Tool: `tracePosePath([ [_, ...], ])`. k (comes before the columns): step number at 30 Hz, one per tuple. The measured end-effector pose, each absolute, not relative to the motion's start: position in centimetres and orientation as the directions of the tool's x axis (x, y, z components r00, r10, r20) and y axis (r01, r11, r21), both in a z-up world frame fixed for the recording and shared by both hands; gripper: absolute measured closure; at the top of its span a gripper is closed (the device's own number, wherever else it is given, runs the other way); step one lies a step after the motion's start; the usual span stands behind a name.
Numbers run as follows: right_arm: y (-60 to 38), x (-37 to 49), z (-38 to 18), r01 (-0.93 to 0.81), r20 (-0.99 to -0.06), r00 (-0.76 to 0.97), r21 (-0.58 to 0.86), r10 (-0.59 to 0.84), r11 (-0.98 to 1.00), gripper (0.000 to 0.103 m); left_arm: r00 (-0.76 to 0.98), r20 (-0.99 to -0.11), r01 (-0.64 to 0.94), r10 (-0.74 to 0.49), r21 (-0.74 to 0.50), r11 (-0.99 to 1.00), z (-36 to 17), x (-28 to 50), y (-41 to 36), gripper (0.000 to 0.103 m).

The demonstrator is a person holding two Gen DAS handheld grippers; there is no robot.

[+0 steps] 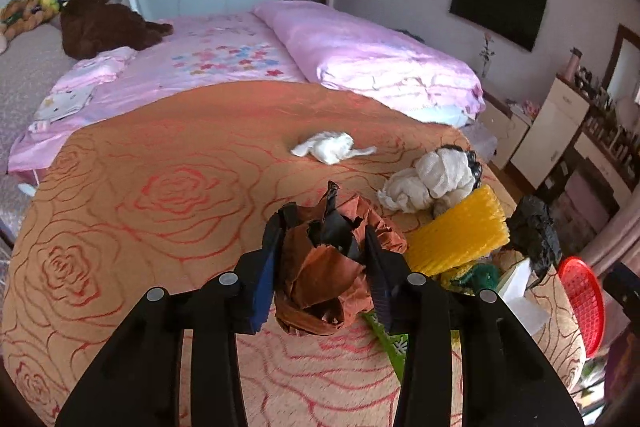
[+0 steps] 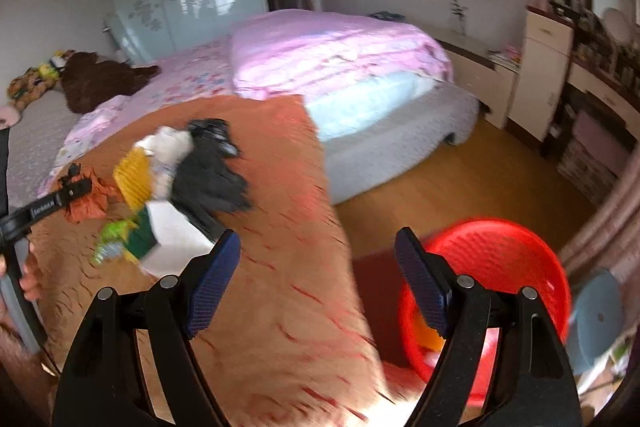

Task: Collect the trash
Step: 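Grasp the brown paper with the left tool while the right tool grasps the black plastic bag, then move both tools over the red basket and release the brown paper and black bag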

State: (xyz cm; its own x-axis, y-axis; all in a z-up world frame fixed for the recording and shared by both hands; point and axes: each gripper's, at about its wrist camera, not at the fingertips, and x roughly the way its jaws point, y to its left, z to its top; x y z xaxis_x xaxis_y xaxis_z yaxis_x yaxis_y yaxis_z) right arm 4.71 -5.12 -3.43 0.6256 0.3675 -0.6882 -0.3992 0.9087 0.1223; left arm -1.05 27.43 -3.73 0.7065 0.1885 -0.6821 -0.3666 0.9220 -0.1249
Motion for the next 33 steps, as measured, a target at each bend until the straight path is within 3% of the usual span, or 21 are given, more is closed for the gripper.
tracePosePath([
  [3,-2.6,5.9,-3.0,-0.449,-0.688,0.600,0.133,0.408,0.884,0.025,0.711,-0.673,-0.381,0.205,-0.123,0.916,-3.4,-1.7,27.8,0.065],
  [5,-0.6,6.6,-2.8,-0.488,-0.683,0.584,0.135,0.438,0.862,0.019,0.715,-0.667,-0.385,0.209,-0.126,0.914,-3.3,-2.1,27.9,0.065],
  [15,4.7,9.5,-4.3,-0.548,-0.729,0.526,0.102,0.437,0.830,0.021,0.725,-0.656,-0.373,0.207,-0.122,0.920,-3.1,-2.7,27.5,0.065],
  [20,4.6,9.6,-5.2,-0.562,-0.753,0.487,0.118,0.443,0.819,0.057,0.727,-0.656,-0.366,0.202,-0.122,0.923,-3.2,-2.8,27.1,0.065],
  [23,4.1,9.5,-5.0,-0.559,-0.746,0.488,0.131,0.453,0.819,0.062,0.730,-0.653,-0.364,0.201,-0.122,0.924,-3.1,-2.9,27.0,0.065],
  [33,1.8,8.3,-2.3,-0.541,-0.684,0.537,0.169,0.493,0.824,0.063,0.759,-0.614,-0.362,0.216,-0.121,0.924,-1.1,-4.0,26.5,0.065],
])
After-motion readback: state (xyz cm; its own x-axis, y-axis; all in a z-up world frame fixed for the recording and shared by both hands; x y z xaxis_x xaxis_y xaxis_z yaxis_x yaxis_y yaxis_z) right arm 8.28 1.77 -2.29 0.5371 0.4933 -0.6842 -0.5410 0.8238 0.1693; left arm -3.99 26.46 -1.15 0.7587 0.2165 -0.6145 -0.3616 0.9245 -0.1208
